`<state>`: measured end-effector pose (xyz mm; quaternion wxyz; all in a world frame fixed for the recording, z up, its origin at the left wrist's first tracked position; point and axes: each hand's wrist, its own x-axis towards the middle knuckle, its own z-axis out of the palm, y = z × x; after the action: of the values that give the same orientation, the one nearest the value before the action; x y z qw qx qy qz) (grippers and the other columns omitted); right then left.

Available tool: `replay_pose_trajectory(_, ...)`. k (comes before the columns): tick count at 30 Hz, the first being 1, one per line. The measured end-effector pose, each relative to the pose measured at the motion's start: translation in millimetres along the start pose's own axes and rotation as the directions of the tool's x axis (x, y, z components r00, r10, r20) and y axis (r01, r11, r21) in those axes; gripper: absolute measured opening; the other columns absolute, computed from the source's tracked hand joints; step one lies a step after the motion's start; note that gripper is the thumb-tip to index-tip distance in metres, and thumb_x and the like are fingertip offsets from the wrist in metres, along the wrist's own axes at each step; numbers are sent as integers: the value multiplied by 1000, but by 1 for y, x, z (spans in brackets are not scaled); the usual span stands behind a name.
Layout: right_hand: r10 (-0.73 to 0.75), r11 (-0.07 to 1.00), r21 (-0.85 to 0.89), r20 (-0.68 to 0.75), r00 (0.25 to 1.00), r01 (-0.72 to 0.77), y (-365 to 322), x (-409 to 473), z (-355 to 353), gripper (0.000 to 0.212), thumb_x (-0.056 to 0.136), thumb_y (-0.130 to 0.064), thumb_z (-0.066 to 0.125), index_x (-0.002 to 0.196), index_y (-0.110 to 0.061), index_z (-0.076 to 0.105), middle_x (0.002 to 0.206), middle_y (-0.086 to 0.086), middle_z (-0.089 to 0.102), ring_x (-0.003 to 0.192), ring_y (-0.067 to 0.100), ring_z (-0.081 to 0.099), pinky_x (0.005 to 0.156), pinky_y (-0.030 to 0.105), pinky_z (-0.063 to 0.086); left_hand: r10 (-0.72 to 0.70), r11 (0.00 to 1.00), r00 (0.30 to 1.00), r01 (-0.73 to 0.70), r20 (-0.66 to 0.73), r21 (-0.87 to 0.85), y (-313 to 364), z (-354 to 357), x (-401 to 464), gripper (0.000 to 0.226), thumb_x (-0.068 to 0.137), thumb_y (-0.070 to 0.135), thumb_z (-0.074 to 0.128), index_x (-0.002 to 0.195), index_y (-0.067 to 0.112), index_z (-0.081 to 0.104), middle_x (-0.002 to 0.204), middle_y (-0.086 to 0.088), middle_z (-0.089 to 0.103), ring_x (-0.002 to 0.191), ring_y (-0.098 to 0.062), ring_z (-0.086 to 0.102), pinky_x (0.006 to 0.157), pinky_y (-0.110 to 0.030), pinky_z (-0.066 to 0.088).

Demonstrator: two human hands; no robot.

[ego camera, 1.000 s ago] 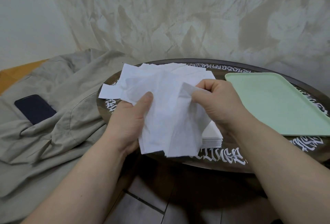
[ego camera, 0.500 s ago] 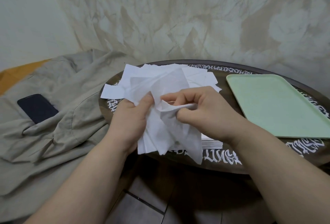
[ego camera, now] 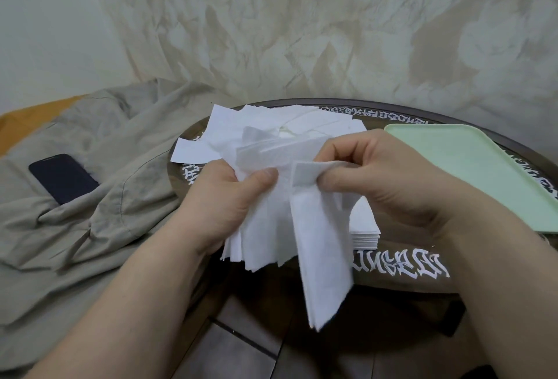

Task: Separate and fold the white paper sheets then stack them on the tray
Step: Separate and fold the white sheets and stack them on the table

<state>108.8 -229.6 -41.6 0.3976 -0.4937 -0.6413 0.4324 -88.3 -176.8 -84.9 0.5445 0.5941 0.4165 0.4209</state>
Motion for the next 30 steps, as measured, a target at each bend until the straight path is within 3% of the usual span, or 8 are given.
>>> replay_pose_trajectory(3, 47, 980, -190, -68, 997, -59, 6, 4, 4, 17, 81, -1, 60, 76, -12, 72, 74, 5, 67, 70, 8, 56, 68, 27, 43, -21, 999, 994, 18, 106, 28, -1, 3, -3, 25, 79, 22, 77, 101, 12, 74, 100, -3, 77, 95, -20, 73, 83, -37, 57)
replay_pose_trajectory(8, 23, 988, -149, -163, 986, -48, 8, 5, 6, 13, 81, -5, 67, 78, -16, 72, 85, -3, 72, 75, 2, 61, 69, 17, 47, -17, 998, 988, 9, 154, 56, 0, 6, -4, 31, 78, 33, 65, 101, 15, 74, 101, -2, 77, 97, -19, 72, 88, -39, 55)
replay_pose_trajectory(17, 34, 999, -35, -190, 981, -41, 14, 7, 5, 9, 80, -4, 71, 78, -12, 73, 90, 3, 73, 84, 10, 65, 83, 32, 50, -33, 997, 981, 18, 190, 80, 3, 6, -7, 34, 78, 38, 63, 101, 15, 74, 102, -6, 76, 99, -24, 72, 97, -50, 52)
replay_pose_trajectory(23, 16, 998, -55, -198, 980, -27, 14, 7, 5, 4, 80, -7, 72, 79, -11, 73, 88, 6, 73, 81, 11, 65, 80, 34, 52, 13, 989, 979, -43, 206, 142, 2, 6, -7, 34, 78, 37, 67, 108, 21, 71, 108, -1, 75, 104, -21, 70, 99, -53, 50)
replay_pose_trajectory(30, 27, 999, -15, -227, 974, -31, 15, 7, 6, 2, 81, -7, 73, 79, -8, 72, 89, 12, 72, 86, 30, 68, 87, 51, 53, 7, 989, 979, -37, 204, 144, 1, 8, -7, 32, 79, 32, 64, 107, 18, 71, 105, -2, 76, 101, -21, 71, 98, -53, 51)
